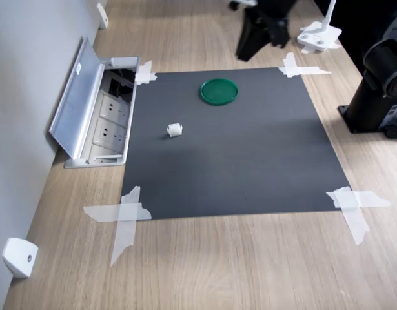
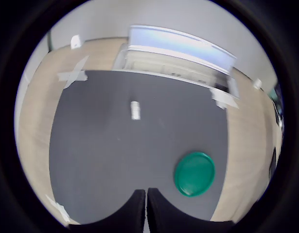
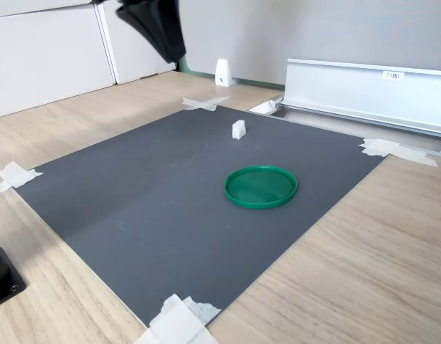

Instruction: Grasp a white terminal and put it on the green lid.

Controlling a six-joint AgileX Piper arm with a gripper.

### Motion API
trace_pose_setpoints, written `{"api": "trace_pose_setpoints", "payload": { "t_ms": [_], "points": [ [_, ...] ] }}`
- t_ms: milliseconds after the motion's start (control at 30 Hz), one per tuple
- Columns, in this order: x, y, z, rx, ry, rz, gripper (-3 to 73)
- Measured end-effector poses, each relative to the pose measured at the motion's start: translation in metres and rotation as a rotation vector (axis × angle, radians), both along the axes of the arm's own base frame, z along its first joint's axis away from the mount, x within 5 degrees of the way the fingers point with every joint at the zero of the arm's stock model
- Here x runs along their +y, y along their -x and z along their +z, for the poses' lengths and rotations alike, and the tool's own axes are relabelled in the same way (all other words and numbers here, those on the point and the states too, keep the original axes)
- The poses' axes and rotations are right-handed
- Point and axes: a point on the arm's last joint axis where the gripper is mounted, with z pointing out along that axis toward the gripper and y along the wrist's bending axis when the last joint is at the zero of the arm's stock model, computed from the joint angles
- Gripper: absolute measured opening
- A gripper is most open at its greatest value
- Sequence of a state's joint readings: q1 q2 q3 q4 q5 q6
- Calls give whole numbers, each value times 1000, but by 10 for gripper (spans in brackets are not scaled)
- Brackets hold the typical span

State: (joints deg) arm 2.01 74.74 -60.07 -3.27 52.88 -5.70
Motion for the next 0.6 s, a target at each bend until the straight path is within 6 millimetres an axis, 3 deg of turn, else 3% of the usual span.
{"api": "trace_pose_setpoints", "payload": {
  "t_ms": [167, 267, 400, 600],
  "points": [
    [8, -48, -16, 112, -33, 82, 0],
    [9, -69, -27, 155, -25, 112, 50],
    [9, -86, -35, 173, -7, 148, 201],
    [9, -98, -50, 191, -1, 156, 527]
  ]
}}
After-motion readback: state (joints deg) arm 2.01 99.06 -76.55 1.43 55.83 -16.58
